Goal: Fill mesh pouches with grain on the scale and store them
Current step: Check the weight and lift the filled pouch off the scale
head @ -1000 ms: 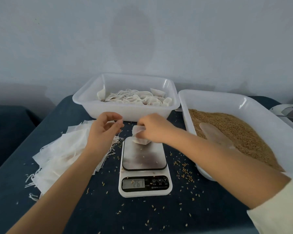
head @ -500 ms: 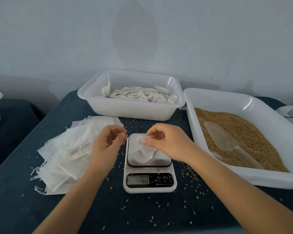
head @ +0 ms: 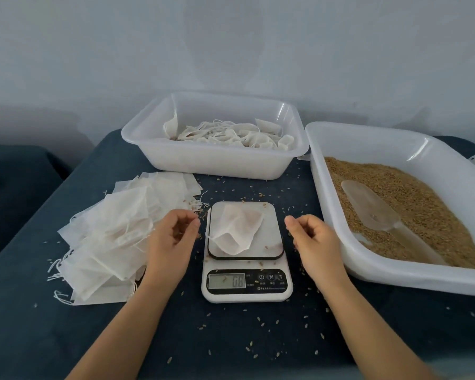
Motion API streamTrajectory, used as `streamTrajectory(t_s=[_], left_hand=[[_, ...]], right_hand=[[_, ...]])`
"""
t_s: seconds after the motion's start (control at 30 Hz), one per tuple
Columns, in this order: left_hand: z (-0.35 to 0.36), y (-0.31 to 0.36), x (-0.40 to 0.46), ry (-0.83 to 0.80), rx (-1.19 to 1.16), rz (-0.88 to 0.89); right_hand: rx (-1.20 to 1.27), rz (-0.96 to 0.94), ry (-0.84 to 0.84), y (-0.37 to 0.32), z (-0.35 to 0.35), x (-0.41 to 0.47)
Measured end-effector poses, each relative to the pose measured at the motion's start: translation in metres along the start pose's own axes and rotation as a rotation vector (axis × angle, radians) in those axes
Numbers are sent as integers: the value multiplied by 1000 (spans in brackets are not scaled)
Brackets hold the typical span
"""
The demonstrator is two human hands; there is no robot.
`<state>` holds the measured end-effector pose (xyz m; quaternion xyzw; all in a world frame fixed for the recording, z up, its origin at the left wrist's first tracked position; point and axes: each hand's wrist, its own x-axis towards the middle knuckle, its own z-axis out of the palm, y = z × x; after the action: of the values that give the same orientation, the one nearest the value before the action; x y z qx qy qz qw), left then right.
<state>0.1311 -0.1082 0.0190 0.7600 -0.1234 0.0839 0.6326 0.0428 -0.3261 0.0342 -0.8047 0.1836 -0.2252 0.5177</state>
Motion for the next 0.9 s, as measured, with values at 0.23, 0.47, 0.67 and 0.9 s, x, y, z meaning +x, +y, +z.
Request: streamTrajectory(t_s=[0.23,0.47,0.67,0.9], left_hand=[[-1,0,2,-10,35,24],[-1,1,1,-54,44,26],[-1,4,-1,-55,97,61],[-1,5,0,-39,87,62]], right_hand=[[-52,-59,-31,1,2,-1],[-90,-138,-56,3,5,-5],[-63,-257,-85,-5,1,-10],[-641,-775,-387,-52,14,-14]])
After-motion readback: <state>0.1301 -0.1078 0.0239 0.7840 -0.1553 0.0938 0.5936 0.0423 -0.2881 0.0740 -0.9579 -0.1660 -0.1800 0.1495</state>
